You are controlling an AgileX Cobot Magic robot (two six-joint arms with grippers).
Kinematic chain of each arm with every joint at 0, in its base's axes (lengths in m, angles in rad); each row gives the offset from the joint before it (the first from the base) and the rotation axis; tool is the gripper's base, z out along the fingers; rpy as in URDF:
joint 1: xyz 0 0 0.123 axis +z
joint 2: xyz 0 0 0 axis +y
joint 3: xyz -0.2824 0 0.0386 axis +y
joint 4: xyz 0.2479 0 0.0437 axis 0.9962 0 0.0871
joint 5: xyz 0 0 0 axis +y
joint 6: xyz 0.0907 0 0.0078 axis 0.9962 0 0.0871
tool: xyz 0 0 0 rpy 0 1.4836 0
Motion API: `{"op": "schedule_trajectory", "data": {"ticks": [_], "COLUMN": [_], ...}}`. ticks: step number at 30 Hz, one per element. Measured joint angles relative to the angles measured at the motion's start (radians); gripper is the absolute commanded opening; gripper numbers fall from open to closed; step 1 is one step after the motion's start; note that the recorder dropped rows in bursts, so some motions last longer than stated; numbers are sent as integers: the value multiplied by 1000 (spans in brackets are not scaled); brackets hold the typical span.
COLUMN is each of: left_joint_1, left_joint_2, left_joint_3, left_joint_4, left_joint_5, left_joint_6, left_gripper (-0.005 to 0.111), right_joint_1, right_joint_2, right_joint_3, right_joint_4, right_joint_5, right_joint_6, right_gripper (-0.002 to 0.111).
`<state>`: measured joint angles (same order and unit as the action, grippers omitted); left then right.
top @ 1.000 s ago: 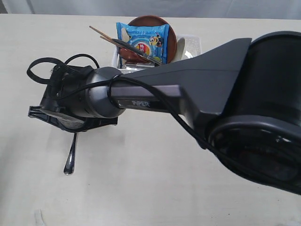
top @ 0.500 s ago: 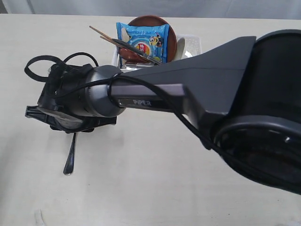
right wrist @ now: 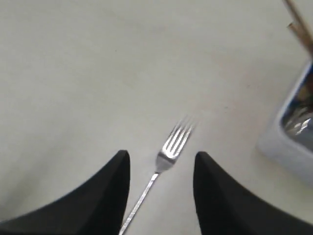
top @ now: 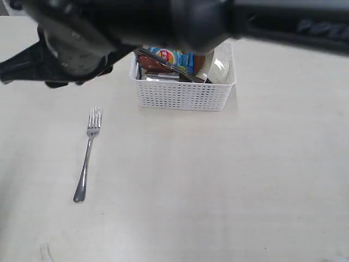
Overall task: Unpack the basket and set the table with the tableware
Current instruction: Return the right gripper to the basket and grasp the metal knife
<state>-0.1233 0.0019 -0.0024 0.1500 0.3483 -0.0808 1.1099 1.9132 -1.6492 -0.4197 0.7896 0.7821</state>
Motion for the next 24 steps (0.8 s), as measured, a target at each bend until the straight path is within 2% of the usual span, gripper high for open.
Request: {"op": "schedule_trajectory", "data": {"ticks": [8, 14, 17, 24], "left_joint_1": [0, 0, 0, 0], "left_joint_2": [0, 0, 0, 0], "left_joint_3": [0, 0, 0, 0], "left_joint_4": [0, 0, 0, 0], "left_joint_5": [0, 0, 0, 0], "left_joint_6": [0, 0, 0, 0], "left_gripper": [0, 0, 0, 0], "right_joint_1": [-171, -317, -385, -551], "right_joint_2": [-81, -62, -42, 41], "right_joint_3": [0, 0, 0, 0], "right_joint_4": [-10, 69, 159, 510], "right_joint_5": [152, 175, 145, 39], "right_joint_6": [-404, -699, -878, -1217], "right_gripper": [41, 41, 41, 41]}}
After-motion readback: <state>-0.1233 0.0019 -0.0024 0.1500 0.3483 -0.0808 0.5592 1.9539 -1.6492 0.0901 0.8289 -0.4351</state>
